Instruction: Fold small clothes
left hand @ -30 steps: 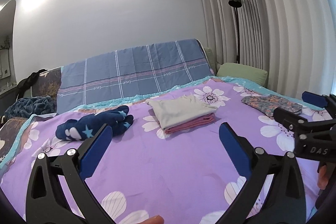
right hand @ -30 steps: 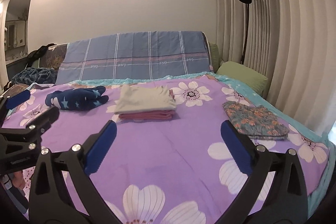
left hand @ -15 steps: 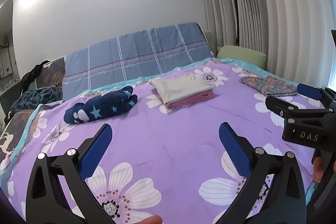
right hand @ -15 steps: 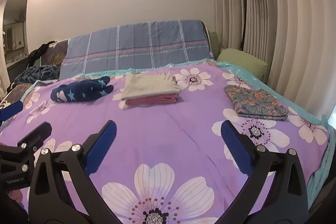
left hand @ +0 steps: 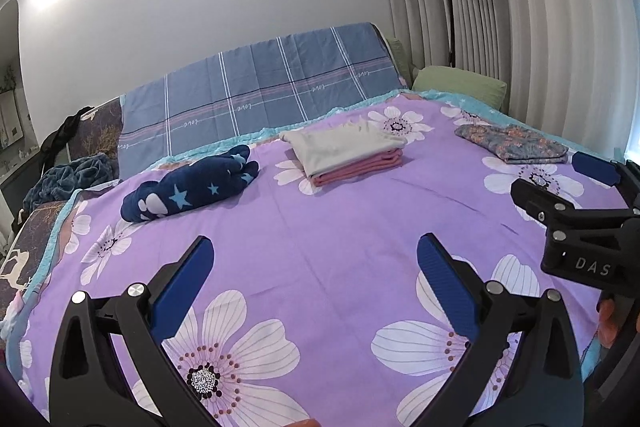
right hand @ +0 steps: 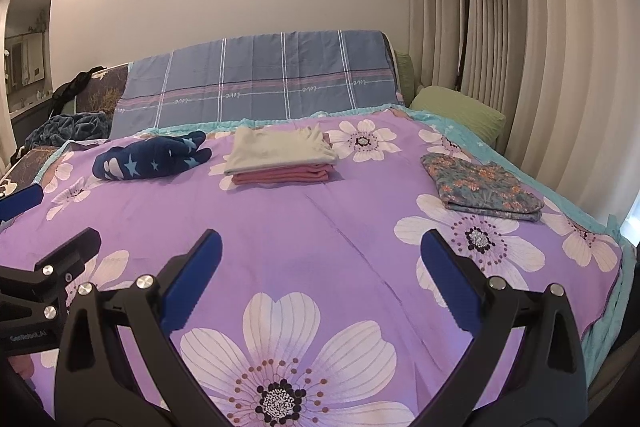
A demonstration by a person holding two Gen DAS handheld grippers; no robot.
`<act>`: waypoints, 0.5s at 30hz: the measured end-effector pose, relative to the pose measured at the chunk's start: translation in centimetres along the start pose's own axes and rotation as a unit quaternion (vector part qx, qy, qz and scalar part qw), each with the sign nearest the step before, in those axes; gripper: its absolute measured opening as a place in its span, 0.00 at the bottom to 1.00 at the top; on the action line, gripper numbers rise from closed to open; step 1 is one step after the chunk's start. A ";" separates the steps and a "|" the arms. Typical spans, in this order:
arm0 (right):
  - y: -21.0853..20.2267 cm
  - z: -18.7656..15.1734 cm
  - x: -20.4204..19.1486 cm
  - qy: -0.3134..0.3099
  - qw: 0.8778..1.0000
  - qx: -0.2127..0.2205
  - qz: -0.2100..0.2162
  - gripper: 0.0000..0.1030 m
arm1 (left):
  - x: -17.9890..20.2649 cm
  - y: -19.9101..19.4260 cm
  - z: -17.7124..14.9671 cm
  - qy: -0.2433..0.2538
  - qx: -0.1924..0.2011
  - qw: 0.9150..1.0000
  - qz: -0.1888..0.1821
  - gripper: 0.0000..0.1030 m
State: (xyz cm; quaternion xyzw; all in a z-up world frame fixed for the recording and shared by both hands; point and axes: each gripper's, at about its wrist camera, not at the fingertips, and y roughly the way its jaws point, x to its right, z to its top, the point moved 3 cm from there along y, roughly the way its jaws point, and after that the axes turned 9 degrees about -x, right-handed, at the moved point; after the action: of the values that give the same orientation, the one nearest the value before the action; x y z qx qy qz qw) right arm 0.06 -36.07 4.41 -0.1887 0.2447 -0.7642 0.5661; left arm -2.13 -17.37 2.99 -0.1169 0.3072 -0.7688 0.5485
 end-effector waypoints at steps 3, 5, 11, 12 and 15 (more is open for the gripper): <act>0.2 -0.3 0.1 0.002 1.000 -0.005 0.001 0.98 | 0.0 0.0 0.0 0.001 -0.001 1.000 0.001 0.99; 0.3 -0.4 0.2 0.001 1.000 -0.007 0.002 0.98 | 0.1 -0.1 -0.1 0.000 -0.001 1.000 0.000 0.99; 0.4 -0.7 0.2 -0.002 1.000 -0.009 0.000 0.98 | 0.2 0.0 -0.1 -0.001 -0.003 1.000 -0.001 0.99; 0.4 -0.7 0.2 -0.002 1.000 -0.009 -0.001 0.98 | 0.2 0.0 -0.1 -0.001 -0.003 1.000 -0.001 0.99; 0.4 -0.7 0.3 0.001 1.000 -0.008 -0.002 0.98 | 0.3 0.1 0.0 -0.003 -0.005 1.000 -0.004 0.99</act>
State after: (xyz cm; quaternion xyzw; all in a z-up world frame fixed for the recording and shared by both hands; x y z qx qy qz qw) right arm -0.11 -36.29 3.63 -0.1933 0.2512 -0.7634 0.5628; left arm -2.20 -17.64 2.86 -0.1229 0.3090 -0.7694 0.5454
